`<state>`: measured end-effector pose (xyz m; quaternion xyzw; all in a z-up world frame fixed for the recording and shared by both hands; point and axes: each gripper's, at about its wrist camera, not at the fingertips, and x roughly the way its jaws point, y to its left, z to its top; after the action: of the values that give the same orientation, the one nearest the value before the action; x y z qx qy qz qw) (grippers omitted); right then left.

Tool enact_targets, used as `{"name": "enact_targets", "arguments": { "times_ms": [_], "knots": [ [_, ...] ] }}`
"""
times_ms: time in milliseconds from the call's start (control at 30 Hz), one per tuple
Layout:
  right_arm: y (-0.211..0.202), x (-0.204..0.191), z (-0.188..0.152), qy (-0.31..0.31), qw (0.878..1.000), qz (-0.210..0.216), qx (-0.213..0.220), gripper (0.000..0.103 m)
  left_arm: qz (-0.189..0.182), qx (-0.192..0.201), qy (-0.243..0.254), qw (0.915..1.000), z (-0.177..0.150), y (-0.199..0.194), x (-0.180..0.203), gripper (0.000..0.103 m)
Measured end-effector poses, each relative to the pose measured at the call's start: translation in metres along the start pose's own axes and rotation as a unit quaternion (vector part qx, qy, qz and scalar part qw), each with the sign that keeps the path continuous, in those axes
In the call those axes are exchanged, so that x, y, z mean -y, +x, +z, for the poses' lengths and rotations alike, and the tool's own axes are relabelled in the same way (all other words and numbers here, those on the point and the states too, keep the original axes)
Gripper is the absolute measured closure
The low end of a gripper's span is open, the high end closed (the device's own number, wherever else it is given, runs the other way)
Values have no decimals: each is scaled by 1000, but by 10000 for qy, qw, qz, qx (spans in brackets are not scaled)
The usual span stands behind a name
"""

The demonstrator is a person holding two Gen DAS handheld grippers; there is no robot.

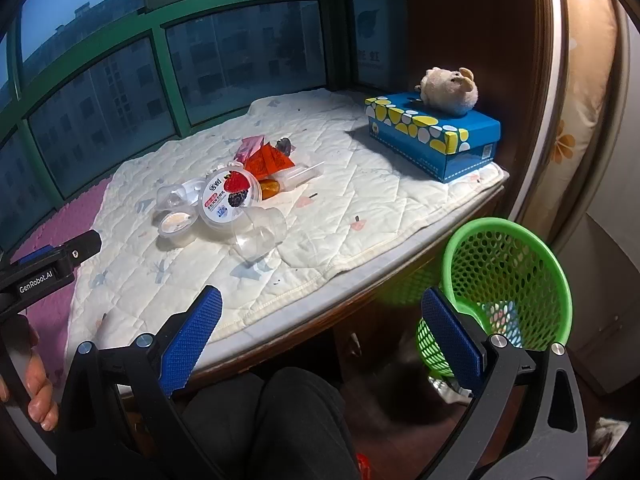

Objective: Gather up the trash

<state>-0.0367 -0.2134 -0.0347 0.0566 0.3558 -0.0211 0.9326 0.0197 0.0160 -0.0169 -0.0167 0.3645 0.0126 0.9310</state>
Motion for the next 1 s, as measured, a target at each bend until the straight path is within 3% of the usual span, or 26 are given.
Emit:
{"name": "enact_targets", "arguments": {
  "times_ms": [600,1000],
  "knots": [
    [18,-10,9,-173,9997,143,-130,4,67,-133,-50,9999,12,15,-7,6],
    [49,-22,20,-399,9970,565,-343,4,158,-228,-112,9996,21,31,-22,6]
  ]
}}
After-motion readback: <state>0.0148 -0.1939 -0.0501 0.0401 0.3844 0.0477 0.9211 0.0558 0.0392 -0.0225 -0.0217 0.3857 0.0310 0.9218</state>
